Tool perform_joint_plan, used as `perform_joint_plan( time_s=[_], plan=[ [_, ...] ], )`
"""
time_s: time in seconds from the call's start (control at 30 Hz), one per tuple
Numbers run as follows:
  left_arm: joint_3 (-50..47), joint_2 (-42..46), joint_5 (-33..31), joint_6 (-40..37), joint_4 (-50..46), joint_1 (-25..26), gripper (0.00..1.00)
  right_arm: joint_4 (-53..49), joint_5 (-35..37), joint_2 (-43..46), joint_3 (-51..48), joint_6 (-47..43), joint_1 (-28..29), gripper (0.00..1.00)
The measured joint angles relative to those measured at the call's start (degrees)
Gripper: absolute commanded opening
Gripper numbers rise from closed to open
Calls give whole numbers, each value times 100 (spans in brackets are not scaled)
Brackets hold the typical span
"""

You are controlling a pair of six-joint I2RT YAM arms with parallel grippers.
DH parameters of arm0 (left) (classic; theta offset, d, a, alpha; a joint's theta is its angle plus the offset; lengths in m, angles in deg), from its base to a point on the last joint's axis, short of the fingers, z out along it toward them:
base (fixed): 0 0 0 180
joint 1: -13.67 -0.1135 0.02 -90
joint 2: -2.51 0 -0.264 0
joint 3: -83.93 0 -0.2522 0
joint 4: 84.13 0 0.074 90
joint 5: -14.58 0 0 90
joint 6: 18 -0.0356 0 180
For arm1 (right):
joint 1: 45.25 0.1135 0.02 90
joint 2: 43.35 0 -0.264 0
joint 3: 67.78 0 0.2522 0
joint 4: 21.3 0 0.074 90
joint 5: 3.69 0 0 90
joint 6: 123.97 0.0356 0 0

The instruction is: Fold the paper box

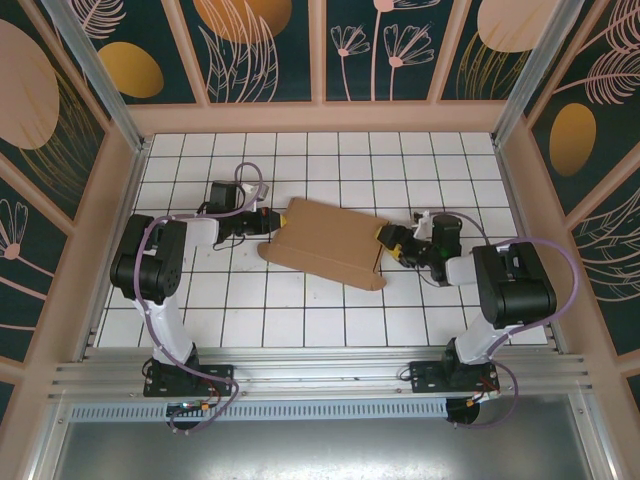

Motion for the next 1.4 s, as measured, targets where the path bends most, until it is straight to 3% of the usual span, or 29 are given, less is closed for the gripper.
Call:
perform_joint_plan(
  time_s=[0.33,0.53,0.67,0.8,0.97,1.03,1.13,1.23,1.33,1.4],
  plan=[
    [0,-26,70,48,31,-13,0,1285,-463,-310,-385,817,151,77],
    [-35,-22,81,162,103,-33,0,2017,-546,-691,-409,1451,431,57],
    [-118,66,-20,295,142,-42,17,2162,-511,-695,-413,1679,431,45],
    [-245,424,-562,496,-197,33,23,1869,-463,-466,-417,1578,442,43],
    [-407,1576,-2170,820,-1357,57,29,1226,-94,133,-417,1176,452,42],
    [-507,2253,-2535,1169,-1687,11,35,1130,109,280,-417,1091,483,40],
    [-824,3042,-2393,2035,-1515,111,42,1198,411,315,-446,1137,643,40],
    [-1759,3783,-2269,3338,-874,693,55,1423,763,304,-518,1338,986,40],
    [-2389,4203,-2350,4511,-680,1344,60,1687,1123,229,-544,1578,1335,39],
    [-2531,4273,-2387,5128,-610,1499,64,1895,1307,133,-579,1759,1491,38]
  ],
)
